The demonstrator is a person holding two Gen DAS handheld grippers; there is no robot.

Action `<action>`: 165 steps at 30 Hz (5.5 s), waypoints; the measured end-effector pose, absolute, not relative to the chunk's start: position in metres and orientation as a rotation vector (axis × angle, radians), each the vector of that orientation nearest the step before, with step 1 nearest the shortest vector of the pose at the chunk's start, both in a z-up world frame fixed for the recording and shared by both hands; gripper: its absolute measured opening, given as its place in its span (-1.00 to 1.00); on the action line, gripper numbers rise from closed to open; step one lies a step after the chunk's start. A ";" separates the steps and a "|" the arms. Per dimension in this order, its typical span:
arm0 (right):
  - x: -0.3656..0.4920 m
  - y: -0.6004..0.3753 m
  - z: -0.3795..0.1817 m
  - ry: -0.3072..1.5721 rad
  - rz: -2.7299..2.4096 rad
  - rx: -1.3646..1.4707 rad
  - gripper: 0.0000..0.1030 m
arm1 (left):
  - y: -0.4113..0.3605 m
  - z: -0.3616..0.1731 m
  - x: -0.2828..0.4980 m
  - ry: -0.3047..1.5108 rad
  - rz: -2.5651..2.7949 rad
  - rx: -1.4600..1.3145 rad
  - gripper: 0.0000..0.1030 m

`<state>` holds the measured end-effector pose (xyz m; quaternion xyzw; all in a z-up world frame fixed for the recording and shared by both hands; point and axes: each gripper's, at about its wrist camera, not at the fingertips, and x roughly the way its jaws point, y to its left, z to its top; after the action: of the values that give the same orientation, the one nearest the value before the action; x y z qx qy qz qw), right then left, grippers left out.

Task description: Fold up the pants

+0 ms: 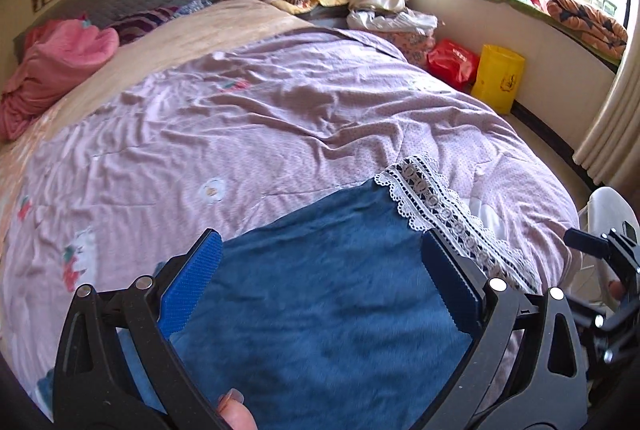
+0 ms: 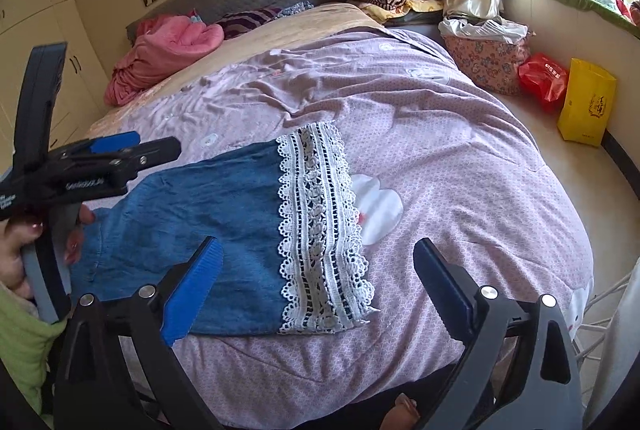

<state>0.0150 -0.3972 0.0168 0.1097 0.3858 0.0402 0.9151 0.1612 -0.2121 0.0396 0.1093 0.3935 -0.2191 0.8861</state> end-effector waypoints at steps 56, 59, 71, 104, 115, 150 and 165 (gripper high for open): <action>0.044 -0.293 0.044 0.742 0.445 0.131 -0.67 | -0.173 0.023 0.215 0.834 -0.997 -0.012 -0.73; 0.043 -0.253 0.048 0.740 0.503 0.060 -0.67 | -0.135 0.023 0.210 0.831 -0.964 -0.036 -0.73; 0.054 -0.147 -0.010 0.815 0.522 -0.261 -0.59 | -0.015 -0.008 0.226 0.975 -0.731 -0.387 0.21; 0.230 -0.267 -0.032 1.056 0.439 0.342 0.56 | 0.014 -0.014 0.215 0.995 -0.635 -0.409 -0.74; 0.225 -0.243 -0.048 1.045 0.425 0.261 -0.64 | 0.006 -0.043 0.230 1.059 -0.493 -0.298 -0.59; 0.045 -0.267 0.005 0.899 0.487 0.133 0.58 | -0.006 -0.013 0.034 0.987 -0.346 -0.290 0.07; 0.043 -0.251 -0.022 0.975 0.516 0.103 0.58 | -0.011 -0.049 0.047 1.101 -0.338 -0.439 -0.68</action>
<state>0.0431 -0.2509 -0.0218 0.0489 0.4631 0.2450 0.8504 0.0465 -0.0112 -0.0494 -0.2059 0.5162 -0.1585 0.8161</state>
